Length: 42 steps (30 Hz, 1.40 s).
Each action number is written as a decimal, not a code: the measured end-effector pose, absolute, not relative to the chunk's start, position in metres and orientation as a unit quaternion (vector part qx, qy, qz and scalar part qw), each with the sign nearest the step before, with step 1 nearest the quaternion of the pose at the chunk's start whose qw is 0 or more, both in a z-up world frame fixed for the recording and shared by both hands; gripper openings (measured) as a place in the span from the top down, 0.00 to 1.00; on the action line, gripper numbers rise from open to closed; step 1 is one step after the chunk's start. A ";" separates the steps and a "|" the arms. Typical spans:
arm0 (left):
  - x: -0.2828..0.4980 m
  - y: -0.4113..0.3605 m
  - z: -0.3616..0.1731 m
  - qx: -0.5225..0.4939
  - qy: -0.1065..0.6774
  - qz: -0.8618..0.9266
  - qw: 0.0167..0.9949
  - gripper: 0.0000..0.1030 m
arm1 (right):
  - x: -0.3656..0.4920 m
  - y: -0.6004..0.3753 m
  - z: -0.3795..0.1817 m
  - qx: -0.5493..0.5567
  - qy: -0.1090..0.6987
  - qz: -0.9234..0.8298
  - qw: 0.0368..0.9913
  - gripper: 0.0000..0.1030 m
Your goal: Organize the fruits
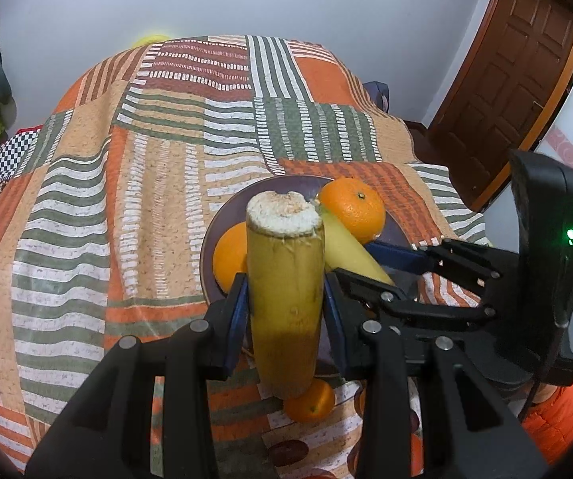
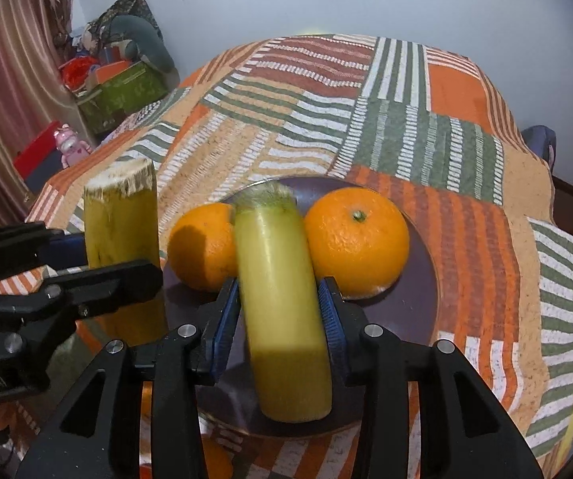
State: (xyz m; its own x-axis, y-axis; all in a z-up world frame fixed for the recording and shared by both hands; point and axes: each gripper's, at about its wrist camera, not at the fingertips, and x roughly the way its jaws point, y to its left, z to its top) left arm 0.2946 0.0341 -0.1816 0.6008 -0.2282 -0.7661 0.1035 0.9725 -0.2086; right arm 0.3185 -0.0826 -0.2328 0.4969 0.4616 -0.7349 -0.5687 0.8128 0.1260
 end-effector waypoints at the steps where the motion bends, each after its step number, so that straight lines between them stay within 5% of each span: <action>1: 0.295 0.034 -0.182 -0.071 0.437 -0.093 0.892 0.65 | 0.318 -0.085 -0.233 -0.064 0.403 0.300 0.862 0.64; 21: 0.327 0.004 -0.178 -0.046 0.436 -0.081 0.895 0.64 | 0.304 -0.121 -0.224 -0.056 0.393 0.279 0.875 0.63; 27: 0.318 0.008 -0.166 -0.042 0.424 -0.071 0.902 0.48 | 0.301 -0.129 -0.222 -0.043 0.390 0.276 0.877 0.62; 42: 0.260 0.017 -0.159 -0.029 0.434 -0.076 0.897 0.47 | 0.268 -0.140 -0.209 -0.045 0.385 0.270 0.882 0.62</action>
State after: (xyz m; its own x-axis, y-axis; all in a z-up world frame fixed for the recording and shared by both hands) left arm 0.2600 0.0173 -0.1588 0.6114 -0.1613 -0.7747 0.1118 0.9868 -0.1173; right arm 0.2681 -0.1403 -0.2086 0.5585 0.4410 -0.7026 -0.5096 0.8507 0.1288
